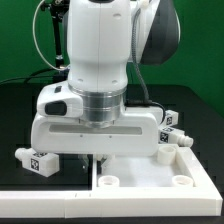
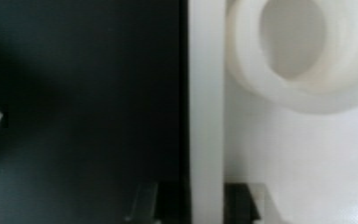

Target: Assemble one leg

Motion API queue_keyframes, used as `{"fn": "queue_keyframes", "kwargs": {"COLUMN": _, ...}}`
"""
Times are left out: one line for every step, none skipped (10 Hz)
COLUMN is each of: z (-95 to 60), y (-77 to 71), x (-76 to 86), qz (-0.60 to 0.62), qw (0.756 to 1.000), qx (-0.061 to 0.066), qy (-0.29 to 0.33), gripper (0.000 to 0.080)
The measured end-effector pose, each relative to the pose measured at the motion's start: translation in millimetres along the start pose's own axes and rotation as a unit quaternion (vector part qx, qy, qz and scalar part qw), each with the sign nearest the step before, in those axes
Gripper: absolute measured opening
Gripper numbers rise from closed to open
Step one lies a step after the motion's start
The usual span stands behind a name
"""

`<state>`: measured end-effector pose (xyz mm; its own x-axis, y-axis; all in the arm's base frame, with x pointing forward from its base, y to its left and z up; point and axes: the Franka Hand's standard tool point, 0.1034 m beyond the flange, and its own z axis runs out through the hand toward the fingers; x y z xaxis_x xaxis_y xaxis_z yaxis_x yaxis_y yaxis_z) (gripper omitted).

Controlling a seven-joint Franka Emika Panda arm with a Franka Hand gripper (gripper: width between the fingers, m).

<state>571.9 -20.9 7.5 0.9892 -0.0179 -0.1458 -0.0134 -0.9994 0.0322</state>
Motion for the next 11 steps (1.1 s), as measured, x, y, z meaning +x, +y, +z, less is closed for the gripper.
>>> {"fn": "queue_keyframes", "kwargs": {"z": 0.4, "y": -0.3, "x": -0.2, "qz": 0.0, "qw": 1.0, "qx": 0.0, "qy": 0.0, "gripper": 0.0054}}
{"fn": "queue_keyframes", "kwargs": {"z": 0.6, "y": -0.3, "x": -0.5, "qz": 0.0, "qw": 1.0, "qx": 0.0, "qy": -0.001, "gripper": 0.0222}}
{"fn": "queue_keyframes", "kwargs": {"z": 0.7, "y": -0.4, "x": -0.5, "qz": 0.0, "qw": 1.0, "qx": 0.0, "qy": -0.001, "gripper": 0.0433}}
{"fn": "queue_keyframes", "kwargs": {"z": 0.0, "y": 0.1, "x": -0.8, "qz": -0.003, "qw": 1.0, "qx": 0.0, "qy": -0.001, "gripper": 0.0433}}
{"fn": "queue_keyframes", "kwargs": {"z": -8.1, "y": 5.7, "x": -6.0, "qz": -0.038, "qw": 0.999, "qx": 0.0, "qy": -0.015, "gripper": 0.0562}}
{"fn": "queue_keyframes", "kwargs": {"z": -20.6, "y": 14.2, "x": -11.7, "qz": -0.065, "qw": 0.997, "qx": 0.001, "qy": -0.032, "gripper": 0.0632}}
{"fn": "queue_keyframes", "kwargs": {"z": -28.6, "y": 21.4, "x": -12.3, "qz": -0.078, "qw": 0.996, "qx": -0.001, "qy": -0.042, "gripper": 0.0632}}
{"fn": "queue_keyframes", "kwargs": {"z": -33.4, "y": 25.9, "x": -10.9, "qz": -0.114, "qw": 0.992, "qx": -0.006, "qy": -0.05, "gripper": 0.0647}}
{"fn": "queue_keyframes", "kwargs": {"z": -35.9, "y": 28.0, "x": -9.1, "qz": -0.177, "qw": 0.983, "qx": -0.01, "qy": -0.049, "gripper": 0.0647}}
{"fn": "queue_keyframes", "kwargs": {"z": -34.8, "y": 28.2, "x": -9.8, "qz": -0.211, "qw": 0.976, "qx": -0.008, "qy": -0.05, "gripper": 0.0647}}
{"fn": "queue_keyframes", "kwargs": {"z": -34.5, "y": 28.6, "x": -9.9, "qz": -0.238, "qw": 0.97, "qx": -0.006, "qy": -0.05, "gripper": 0.0649}}
